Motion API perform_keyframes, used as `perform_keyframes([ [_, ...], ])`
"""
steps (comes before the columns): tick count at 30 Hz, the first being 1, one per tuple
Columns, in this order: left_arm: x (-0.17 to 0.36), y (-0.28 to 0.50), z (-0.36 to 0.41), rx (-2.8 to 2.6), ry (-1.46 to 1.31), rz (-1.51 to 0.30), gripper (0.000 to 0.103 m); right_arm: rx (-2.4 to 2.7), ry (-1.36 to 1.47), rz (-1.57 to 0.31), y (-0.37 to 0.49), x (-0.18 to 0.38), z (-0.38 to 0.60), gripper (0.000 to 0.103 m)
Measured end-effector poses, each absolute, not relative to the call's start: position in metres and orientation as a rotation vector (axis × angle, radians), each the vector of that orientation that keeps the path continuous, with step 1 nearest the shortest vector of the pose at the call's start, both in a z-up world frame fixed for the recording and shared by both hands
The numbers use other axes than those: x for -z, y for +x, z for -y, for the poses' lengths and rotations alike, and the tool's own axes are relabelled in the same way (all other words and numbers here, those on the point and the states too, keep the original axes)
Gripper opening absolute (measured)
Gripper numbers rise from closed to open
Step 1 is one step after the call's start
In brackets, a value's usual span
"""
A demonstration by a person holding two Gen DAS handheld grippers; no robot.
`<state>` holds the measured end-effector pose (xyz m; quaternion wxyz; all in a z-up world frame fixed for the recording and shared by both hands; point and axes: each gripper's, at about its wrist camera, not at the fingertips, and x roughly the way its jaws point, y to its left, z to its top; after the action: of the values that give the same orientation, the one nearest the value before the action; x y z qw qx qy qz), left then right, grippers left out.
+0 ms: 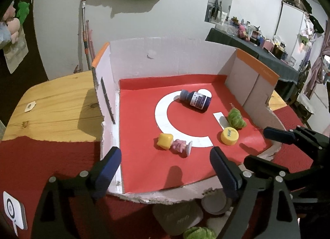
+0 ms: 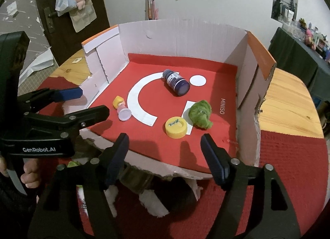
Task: Organize objects
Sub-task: 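Withdraw both open tools from the box back over the item pile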
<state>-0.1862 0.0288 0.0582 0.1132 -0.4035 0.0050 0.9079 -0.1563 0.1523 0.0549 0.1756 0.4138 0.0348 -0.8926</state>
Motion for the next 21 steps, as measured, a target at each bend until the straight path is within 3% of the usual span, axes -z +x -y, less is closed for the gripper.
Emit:
perform_keyframes([
  [11, -0.064, -0.171, -0.027, -2.69, -1.149, -0.022, 0.103, 2.549, 1.139, -0.094, -0.139, -0.06, -0.153, 0.079],
  [21, -0.065, -0.16, -0.025, -2.697, -1.153, -0.023, 0.103, 2.577, 1.1, -0.103, -0.122, -0.066, -0.156, 0.086],
])
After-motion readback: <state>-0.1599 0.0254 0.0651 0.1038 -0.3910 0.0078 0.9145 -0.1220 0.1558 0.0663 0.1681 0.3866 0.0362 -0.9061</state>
